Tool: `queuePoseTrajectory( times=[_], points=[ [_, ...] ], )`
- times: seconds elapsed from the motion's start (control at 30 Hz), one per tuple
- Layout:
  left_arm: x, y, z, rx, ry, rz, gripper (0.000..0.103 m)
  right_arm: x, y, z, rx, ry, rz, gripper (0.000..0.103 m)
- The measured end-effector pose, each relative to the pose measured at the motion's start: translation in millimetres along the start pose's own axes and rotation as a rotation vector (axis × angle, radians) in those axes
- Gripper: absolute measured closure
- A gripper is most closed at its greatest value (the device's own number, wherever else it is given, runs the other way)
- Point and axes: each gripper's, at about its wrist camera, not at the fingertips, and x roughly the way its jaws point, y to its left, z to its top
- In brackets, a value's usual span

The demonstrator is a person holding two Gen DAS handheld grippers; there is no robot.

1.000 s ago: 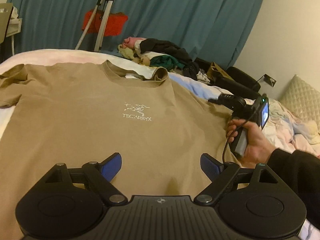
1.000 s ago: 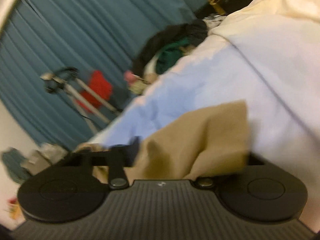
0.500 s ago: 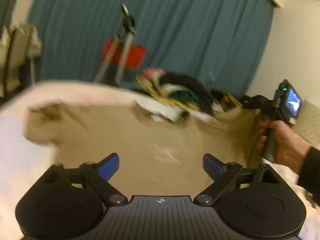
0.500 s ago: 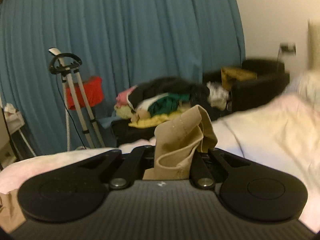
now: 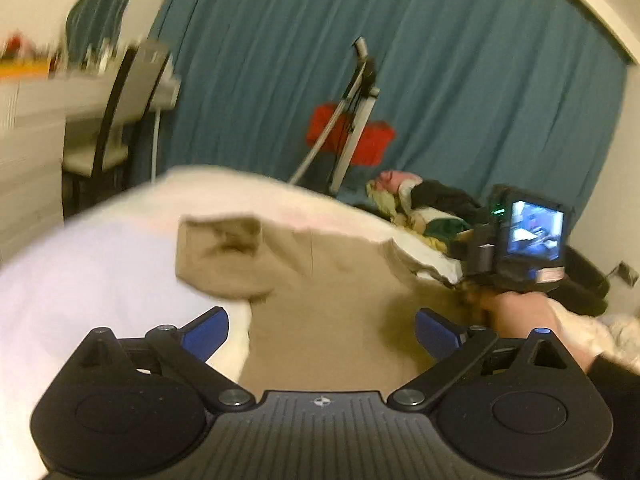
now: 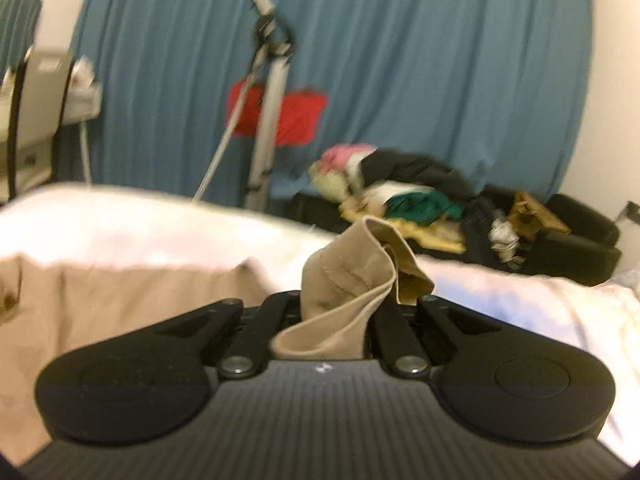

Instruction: Fold clothes

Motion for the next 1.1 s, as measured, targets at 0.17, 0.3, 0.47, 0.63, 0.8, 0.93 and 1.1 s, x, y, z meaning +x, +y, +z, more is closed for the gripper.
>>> queuePoseTrajectory(
  times=[0.17, 0.3, 0.47, 0.63, 0.8, 0.93, 1.1],
  points=[
    [8, 9, 0, -0.026, 0.01, -0.009, 0.003, 30, 21, -11, 0.046, 0.105, 0.086, 0.081],
    [11, 9, -2, -0.021, 0.015, -0.021, 0.003, 19, 7, -12, 0.136, 0.114, 0.249, 0.012],
    [19, -6, -3, 0.011, 0.015, -0.028, 0.003, -47, -23, 0, 0.215, 0.047, 0.327, 0.012],
    [12, -18, -8, 0.047, 0.013, -0.013, 0.003, -148, -66, -15, 0.231, 0.007, 0.36, 0.012],
    [0, -57, -32, 0.14, 0.036, -0.045, 0.003, -234, -117, -50, 0.335, 0.06, 0.377, 0.012],
    [-17, -97, -60, 0.268, 0.063, -0.089, 0.003, -283, -152, -85, 0.38, 0.063, 0.368, 0.012],
    [-32, -130, -91, 0.326, 0.121, -0.142, 0.003, -314, -184, -116, 0.413, 0.009, 0.324, 0.012]
  ],
)
